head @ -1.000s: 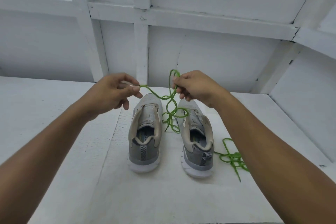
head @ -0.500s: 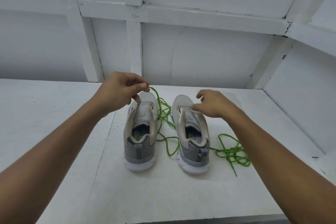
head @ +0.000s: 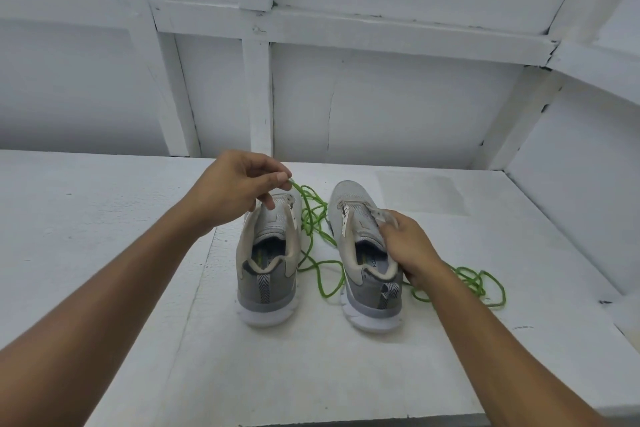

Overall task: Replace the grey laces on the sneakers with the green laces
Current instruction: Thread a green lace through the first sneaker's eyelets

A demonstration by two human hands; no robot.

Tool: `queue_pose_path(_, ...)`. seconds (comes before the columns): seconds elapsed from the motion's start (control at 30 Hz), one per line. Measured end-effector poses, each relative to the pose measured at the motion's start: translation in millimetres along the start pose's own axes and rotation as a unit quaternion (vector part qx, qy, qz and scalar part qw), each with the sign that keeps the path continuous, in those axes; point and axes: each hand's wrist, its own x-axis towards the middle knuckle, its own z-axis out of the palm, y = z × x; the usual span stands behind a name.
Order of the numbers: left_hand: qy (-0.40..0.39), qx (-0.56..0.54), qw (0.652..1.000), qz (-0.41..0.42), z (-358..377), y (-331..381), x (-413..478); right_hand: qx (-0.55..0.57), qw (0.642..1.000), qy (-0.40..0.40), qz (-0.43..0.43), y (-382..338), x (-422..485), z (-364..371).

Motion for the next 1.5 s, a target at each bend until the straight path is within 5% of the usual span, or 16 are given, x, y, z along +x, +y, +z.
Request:
queue_pose_path(0.5,0.006,0.029,1.000,-0.007,1.4,-2.3,-3.3,-0.018,1.000,0.012,0.012,3.6,7.2,-20.6)
queue_pose_path(0.63,0.007,0.040,0.999,0.007,8.7,4.7,3.5,-0.082,0.988,0.074,-0.109,-35.0,-1.5,-20.5)
queue_pose_path(0.77,0.030,0.068,0.997,0.032,17.0,10.0,12.5,-0.033,0.975,-0.011,-0.221,-75.2,-11.1,5.0)
queue_pose_path(1.07,0.064,0.063,0.995,0.032,19.3,-4.0,27.0,0.018,0.977,-0.066,-0.204,-95.0,5.7,37.7)
queue_pose_path(1.3,0.053,0.065,0.996,-0.002,18.5,-34.3,48.2,-0.146,0.964,-0.070,-0.211,-90.6,33.3,55.9)
queue_pose_path(1.5,-0.027,0.241,0.966,-0.089,17.7,-66.1,79.7,-0.376,0.899,-0.083,-0.208,-81.9,67.4,79.7)
